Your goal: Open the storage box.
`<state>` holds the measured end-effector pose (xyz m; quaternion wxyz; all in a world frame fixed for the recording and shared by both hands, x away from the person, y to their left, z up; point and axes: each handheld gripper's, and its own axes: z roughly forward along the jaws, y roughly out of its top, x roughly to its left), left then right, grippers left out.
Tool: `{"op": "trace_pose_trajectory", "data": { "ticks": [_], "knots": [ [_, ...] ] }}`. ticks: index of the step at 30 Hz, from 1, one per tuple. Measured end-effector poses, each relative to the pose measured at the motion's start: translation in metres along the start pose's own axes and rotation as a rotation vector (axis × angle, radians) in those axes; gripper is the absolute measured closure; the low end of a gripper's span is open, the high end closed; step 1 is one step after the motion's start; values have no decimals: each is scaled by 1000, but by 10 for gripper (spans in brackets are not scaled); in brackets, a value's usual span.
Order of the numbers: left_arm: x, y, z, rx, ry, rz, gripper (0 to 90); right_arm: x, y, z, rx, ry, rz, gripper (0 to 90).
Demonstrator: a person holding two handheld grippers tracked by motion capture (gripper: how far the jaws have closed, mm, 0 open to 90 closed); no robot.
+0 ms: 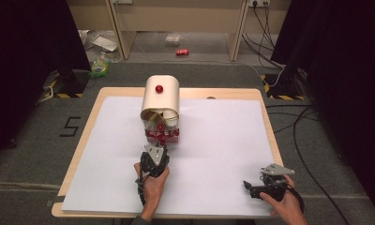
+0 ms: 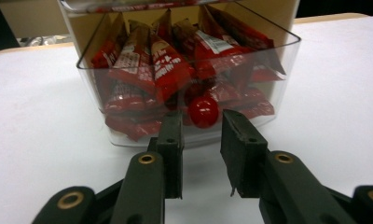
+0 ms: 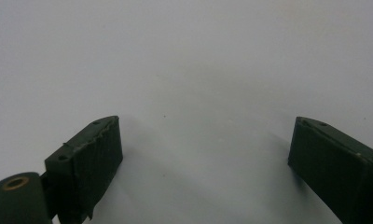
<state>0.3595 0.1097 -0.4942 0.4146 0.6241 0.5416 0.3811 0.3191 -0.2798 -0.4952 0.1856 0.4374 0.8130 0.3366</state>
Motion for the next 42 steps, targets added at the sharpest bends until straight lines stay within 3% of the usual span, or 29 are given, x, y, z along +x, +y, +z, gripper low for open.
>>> {"op": "trace_pose_trajectory", "data": {
  "ticks": [6, 15, 20, 27, 28, 29, 41, 42],
  "knots": [
    [-2, 3, 5, 2, 3, -6, 721, 0, 0, 0, 0, 0, 1, 101],
    [-5, 1, 2, 2, 17, 36, 733, 0, 0, 0, 0, 0, 2, 101],
    [-5, -1, -3, -2, 6, 27, 732, 0, 0, 0, 0, 0, 0, 101],
    [1, -6, -25, 20, -48, 26, 734, 0, 0, 0, 0, 0, 0, 101],
    [1, -6, -28, 11, -51, 28, 761, 0, 0, 0, 0, 0, 2, 101],
    [2, -6, -31, 7, -59, 28, 855, 0, 0, 0, -1, 0, 3, 101],
    [2, -2, -36, 18, -146, 1, 706, 0, 0, 0, -1, 1, 3, 101],
    [3, -1, -35, 26, -176, -4, 683, 0, 0, 0, -1, 0, 2, 101]
  ]
}}
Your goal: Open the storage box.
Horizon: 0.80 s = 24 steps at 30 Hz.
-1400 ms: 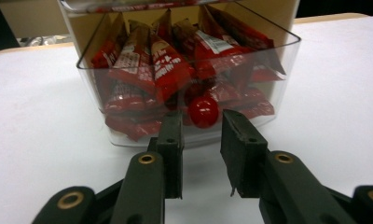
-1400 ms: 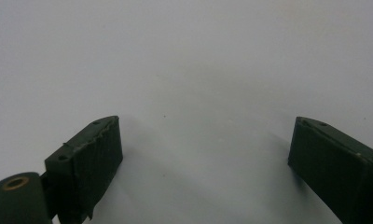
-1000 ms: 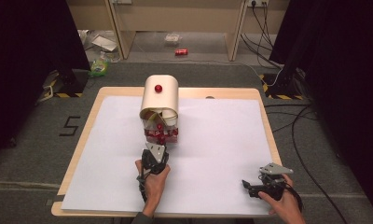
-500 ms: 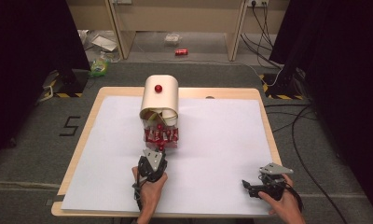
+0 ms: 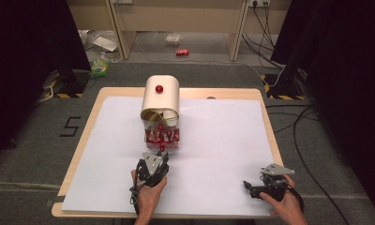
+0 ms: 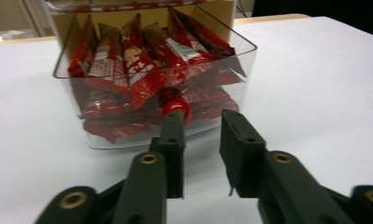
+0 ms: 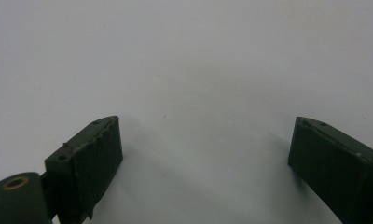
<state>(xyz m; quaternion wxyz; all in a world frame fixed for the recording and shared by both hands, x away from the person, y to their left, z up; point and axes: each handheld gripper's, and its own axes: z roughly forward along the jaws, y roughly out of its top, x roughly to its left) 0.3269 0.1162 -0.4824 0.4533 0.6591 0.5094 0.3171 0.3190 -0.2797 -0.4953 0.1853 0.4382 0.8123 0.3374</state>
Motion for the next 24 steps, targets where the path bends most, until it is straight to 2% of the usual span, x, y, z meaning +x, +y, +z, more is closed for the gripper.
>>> {"op": "trace_pose_trajectory", "data": {
  "ticks": [3, 6, 8, 13, 18, 20, 24],
  "knots": [
    [1, 0, 0, 10, -44, -12, 584, 0, 0, 0, 0, 0, 0, 101],
    [1, 1, -2, 17, -54, -14, 535, 0, 0, 0, 0, 0, 0, 101],
    [3, 2, -3, 19, -58, -17, 469, 0, 0, 0, 0, 0, 0, 101],
    [4, 9, -8, 15, -77, 15, 404, 0, 0, 0, 0, 0, 0, 101],
    [5, 15, -12, 11, -102, 21, 335, 0, 0, 0, 0, 0, 1, 101],
    [7, 19, -15, 13, -132, 24, 321, 0, 0, 0, 0, 0, 0, 101],
    [9, 26, -18, -5, -143, 36, 314, 0, 0, 0, 0, 0, 0, 101]
  ]
}}
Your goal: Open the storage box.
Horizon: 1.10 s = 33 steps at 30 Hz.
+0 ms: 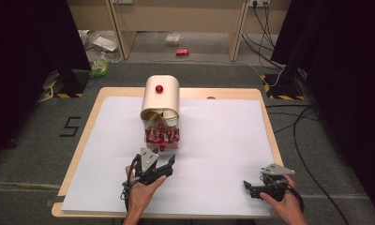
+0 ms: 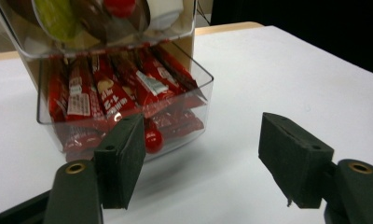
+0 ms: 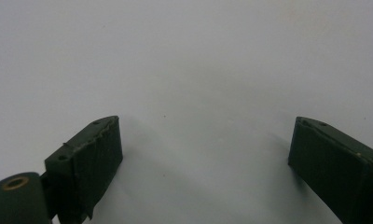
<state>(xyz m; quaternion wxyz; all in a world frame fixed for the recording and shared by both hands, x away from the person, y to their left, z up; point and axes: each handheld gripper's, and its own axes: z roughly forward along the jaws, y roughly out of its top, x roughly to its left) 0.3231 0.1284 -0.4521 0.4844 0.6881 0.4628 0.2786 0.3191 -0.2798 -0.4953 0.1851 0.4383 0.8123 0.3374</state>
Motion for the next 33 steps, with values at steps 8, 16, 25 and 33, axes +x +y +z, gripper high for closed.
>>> {"op": "trace_pose_trajectory", "data": {
  "ticks": [8, 16, 25, 33],
  "knots": [
    [3, 5, 2, -18, 10, 23, 307, 0, 0, 0, 0, 0, 0, 101],
    [8, 17, 11, -31, -6, 62, 283, 0, 0, 0, 0, 0, 0, 101],
    [15, 28, 29, 0, -26, 48, 282, 0, 0, 0, 0, 0, 0, 101],
    [17, 24, 38, 41, -56, 53, 282, 0, 0, 0, 0, 1, 0, 100]
  ]
}}
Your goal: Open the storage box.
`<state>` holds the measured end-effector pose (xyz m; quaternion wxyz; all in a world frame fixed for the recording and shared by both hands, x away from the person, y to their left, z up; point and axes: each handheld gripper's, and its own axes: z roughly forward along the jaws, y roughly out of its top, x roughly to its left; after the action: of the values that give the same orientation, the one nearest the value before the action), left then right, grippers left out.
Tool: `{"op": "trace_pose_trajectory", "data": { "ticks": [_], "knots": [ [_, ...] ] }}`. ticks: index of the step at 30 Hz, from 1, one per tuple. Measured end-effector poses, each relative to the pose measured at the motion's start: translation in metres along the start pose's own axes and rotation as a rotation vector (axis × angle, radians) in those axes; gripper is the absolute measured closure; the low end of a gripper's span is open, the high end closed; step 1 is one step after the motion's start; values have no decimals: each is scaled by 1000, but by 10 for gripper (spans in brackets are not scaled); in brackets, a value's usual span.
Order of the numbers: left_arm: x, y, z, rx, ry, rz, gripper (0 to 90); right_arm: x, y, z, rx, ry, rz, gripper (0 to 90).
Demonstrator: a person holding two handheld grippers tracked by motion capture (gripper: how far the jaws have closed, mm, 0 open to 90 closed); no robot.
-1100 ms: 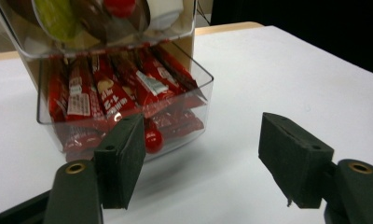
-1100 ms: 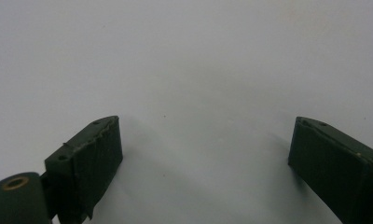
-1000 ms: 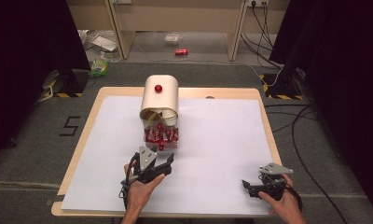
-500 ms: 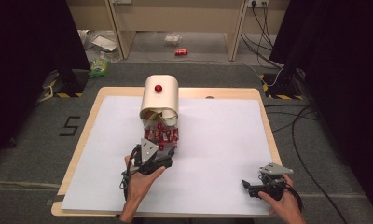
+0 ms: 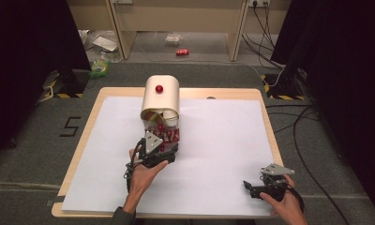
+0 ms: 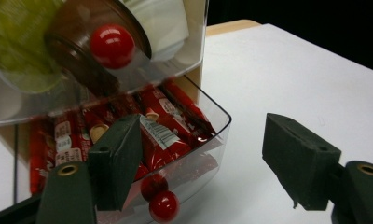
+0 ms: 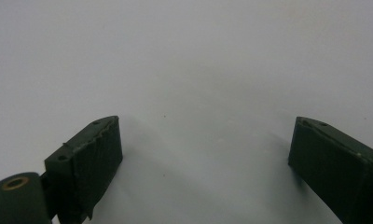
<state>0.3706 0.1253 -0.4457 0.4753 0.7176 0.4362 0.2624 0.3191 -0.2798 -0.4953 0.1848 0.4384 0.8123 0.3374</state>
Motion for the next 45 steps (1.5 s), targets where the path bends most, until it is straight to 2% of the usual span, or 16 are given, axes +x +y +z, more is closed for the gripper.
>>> {"op": "trace_pose_trajectory", "data": {
  "ticks": [5, 11, 27, 37, 45],
  "knots": [
    [2, -6, 4, 17, 15, 16, 295, 0, 0, 0, -1, -1, -1, 101],
    [3, -4, 3, 40, 4, 20, 299, 0, 0, 0, 0, 0, 0, 101],
    [-2, -14, -12, 54, -30, 28, 316, 0, 0, 0, -1, 0, 0, 100],
    [-7, -23, -21, 50, -34, 24, 321, 0, 0, 0, 0, 0, 0, 101],
    [-9, -30, -25, 80, -50, 19, 323, 0, 0, 0, -1, 0, -1, 100]
  ]
}}
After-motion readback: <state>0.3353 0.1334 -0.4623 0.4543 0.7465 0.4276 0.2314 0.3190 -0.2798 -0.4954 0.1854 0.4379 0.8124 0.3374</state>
